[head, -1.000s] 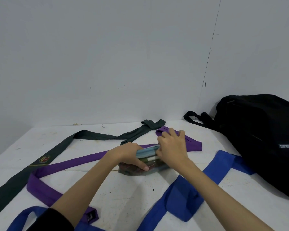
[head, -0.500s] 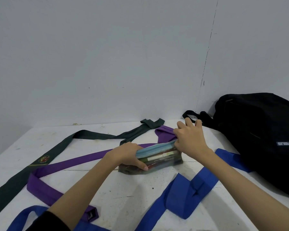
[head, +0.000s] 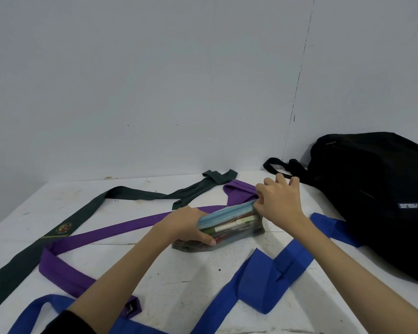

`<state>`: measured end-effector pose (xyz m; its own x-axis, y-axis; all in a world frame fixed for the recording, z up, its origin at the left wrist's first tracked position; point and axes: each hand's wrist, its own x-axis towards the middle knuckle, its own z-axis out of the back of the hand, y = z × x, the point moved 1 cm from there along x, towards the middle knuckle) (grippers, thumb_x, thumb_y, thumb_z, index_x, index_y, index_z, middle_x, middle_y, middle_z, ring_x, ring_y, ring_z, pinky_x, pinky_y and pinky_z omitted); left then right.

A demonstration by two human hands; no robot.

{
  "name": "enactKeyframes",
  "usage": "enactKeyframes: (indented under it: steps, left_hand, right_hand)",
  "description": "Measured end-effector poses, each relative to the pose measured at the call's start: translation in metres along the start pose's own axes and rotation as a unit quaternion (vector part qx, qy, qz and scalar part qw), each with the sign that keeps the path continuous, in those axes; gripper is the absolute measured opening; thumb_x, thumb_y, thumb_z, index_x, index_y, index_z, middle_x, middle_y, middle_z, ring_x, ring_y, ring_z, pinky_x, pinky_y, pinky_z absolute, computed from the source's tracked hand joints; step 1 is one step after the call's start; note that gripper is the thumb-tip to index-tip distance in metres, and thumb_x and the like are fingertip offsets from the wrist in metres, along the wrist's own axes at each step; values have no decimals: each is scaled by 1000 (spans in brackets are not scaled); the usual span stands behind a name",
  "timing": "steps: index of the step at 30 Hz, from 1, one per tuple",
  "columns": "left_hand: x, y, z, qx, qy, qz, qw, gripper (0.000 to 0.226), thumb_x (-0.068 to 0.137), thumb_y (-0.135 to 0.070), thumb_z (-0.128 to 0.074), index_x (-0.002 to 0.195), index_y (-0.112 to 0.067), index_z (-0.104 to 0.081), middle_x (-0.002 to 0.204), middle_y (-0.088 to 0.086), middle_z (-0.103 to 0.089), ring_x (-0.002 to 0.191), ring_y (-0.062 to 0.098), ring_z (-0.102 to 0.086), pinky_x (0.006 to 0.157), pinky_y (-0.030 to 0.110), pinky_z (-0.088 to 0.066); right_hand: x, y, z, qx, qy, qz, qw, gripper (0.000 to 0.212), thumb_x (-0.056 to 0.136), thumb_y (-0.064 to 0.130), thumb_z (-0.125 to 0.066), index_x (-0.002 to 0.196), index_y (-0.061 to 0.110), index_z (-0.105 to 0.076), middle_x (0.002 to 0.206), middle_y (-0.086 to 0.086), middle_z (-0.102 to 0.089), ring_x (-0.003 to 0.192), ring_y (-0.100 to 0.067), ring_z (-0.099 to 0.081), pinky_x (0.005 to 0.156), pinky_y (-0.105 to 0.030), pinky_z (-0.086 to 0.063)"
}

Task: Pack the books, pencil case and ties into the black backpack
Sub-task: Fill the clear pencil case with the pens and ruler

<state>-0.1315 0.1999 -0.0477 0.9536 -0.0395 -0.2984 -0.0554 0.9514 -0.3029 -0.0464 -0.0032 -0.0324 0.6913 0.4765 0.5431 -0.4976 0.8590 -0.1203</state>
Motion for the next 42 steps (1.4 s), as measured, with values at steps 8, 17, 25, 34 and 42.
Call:
enactKeyframes:
  steps: [8, 17, 25, 34, 42]
  left_hand:
    - [4, -23, -6, 40, -6, -72, 997, 84, 73, -47, -74, 141, -31, -27, 123, -3, -56, 102, 13, -55, 89, 31, -50]
    - [20, -41, 20, 37, -65, -110, 991, 55, 73, -41, -72, 118, -23, -47, 90, -7, -55, 81, 13, -54, 66, 24, -43]
    - [43, -57, 72, -420, 1, -82, 904, 36, 72, -27, -79, 103, -18, -63, 87, 7, -73, 70, 16, -70, 68, 28, -56]
    - [79, -157, 41, -638, 159, 17, 753, 26, 85, -31, -64, 98, -8, -65, 77, 10, -70, 62, 22, -67, 66, 30, -56]
    - [138, -275, 27, -622, 176, -25, 763, 27, 92, -30, -52, 89, -7, -65, 68, 7, -70, 54, 18, -65, 58, 24, -55]
  right_hand:
    - [-14, 3, 14, 131, 324, 69, 935, 75, 79, 36, -66, 145, 31, -29, 140, 6, -43, 125, -17, -36, 107, -41, -25]
    - [-9, -18, 18, 228, 222, 6, 948, 45, 76, 29, -75, 118, 28, -61, 106, 8, -63, 97, -13, -54, 78, -26, -42]
    - [-5, -120, 60, 272, -2, -290, 917, 48, 84, 29, -67, 127, 17, -49, 113, -2, -59, 93, -20, -57, 78, -32, -45]
    - [-26, -219, 54, -71, 238, -291, 924, 57, 82, 55, -58, 120, 15, -43, 109, -7, -62, 105, -29, -58, 82, -38, -43]
    - [-10, -291, 86, 204, 169, -233, 936, 19, 77, 18, -60, 65, 10, -48, 48, -1, -55, 39, -12, -58, 67, -35, -53]
